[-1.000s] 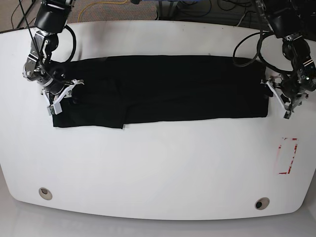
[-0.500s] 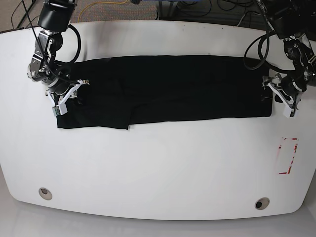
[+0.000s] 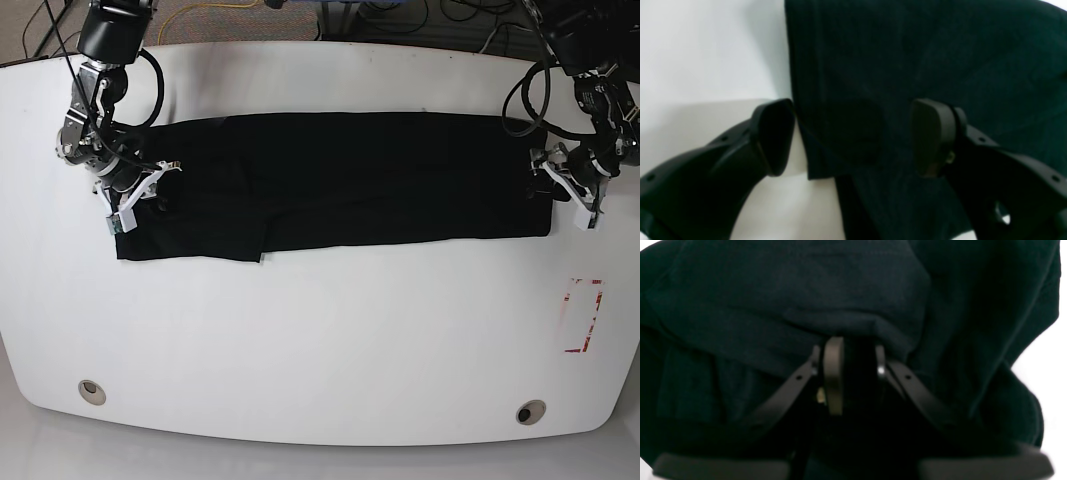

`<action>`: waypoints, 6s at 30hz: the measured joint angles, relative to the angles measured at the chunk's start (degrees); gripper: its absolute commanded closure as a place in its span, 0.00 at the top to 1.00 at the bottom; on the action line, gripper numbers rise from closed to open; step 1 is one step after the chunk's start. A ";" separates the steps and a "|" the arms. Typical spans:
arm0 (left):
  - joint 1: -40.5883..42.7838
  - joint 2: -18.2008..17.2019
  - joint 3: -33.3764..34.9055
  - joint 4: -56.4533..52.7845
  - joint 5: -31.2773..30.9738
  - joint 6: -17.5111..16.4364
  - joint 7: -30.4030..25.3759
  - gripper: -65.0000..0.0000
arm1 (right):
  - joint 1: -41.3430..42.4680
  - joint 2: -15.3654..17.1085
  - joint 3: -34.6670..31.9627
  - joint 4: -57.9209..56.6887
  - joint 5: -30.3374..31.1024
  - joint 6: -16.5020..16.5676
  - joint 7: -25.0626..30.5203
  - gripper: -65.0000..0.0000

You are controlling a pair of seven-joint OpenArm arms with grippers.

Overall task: Layout the t-shirt on the table in an organized manner, then fold the t-shirt properly
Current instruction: 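Hold the shirt edge steady with both grippers, then move the left gripper inward across the shirt toward the right gripper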

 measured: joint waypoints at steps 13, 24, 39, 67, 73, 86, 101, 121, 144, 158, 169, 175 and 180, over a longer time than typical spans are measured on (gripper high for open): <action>0.72 0.39 6.21 0.59 -0.92 0.04 -1.07 0.42 | -0.02 -0.15 0.02 0.00 0.00 0.00 -0.02 0.18; 0.72 1.46 6.32 0.46 -1.20 0.07 -0.81 0.00 | -0.02 -0.15 0.02 0.00 0.00 0.00 0.00 0.18; 4.52 2.27 6.80 22.01 2.32 0.26 11.13 0.01 | -0.04 -0.33 0.00 0.00 0.04 0.17 0.00 0.18; -2.21 15.28 32.83 31.74 2.27 0.28 13.57 0.01 | -0.02 -0.46 -0.09 0.00 0.04 0.17 0.00 0.18; -2.16 17.81 32.96 28.70 2.47 0.26 13.60 0.01 | -0.02 -0.46 -0.09 0.00 0.09 0.20 0.02 0.18; -2.03 17.86 32.83 28.09 2.47 0.28 13.77 0.05 | -0.02 -0.46 -0.09 0.00 0.07 0.20 0.00 0.18; -3.48 20.22 36.22 28.41 2.21 0.28 14.51 0.59 | -0.02 -0.46 -0.09 0.00 0.07 0.20 0.00 0.18; -2.45 13.57 23.43 29.20 2.95 0.35 16.48 0.59 | -0.15 -0.46 -0.09 0.00 0.46 0.15 0.02 0.18; -2.47 13.55 27.08 17.97 2.54 0.28 13.00 0.57 | -0.15 -0.96 0.04 0.02 0.48 0.15 0.07 0.18; -2.32 13.33 32.65 23.65 2.25 0.28 13.11 0.10 | -0.13 -1.60 0.02 0.04 0.48 0.17 0.39 0.18; -2.69 13.00 44.00 30.05 2.25 0.28 16.13 0.11 | -0.13 -1.60 0.02 0.04 0.48 0.17 0.42 0.18; -5.73 12.92 53.86 30.56 2.16 0.26 16.31 0.11 | -0.11 -1.62 0.02 0.04 0.46 0.17 0.39 0.18; -7.32 13.09 57.88 30.58 1.79 0.26 16.13 0.22 | -0.13 -1.60 0.02 0.04 0.50 0.20 0.42 0.18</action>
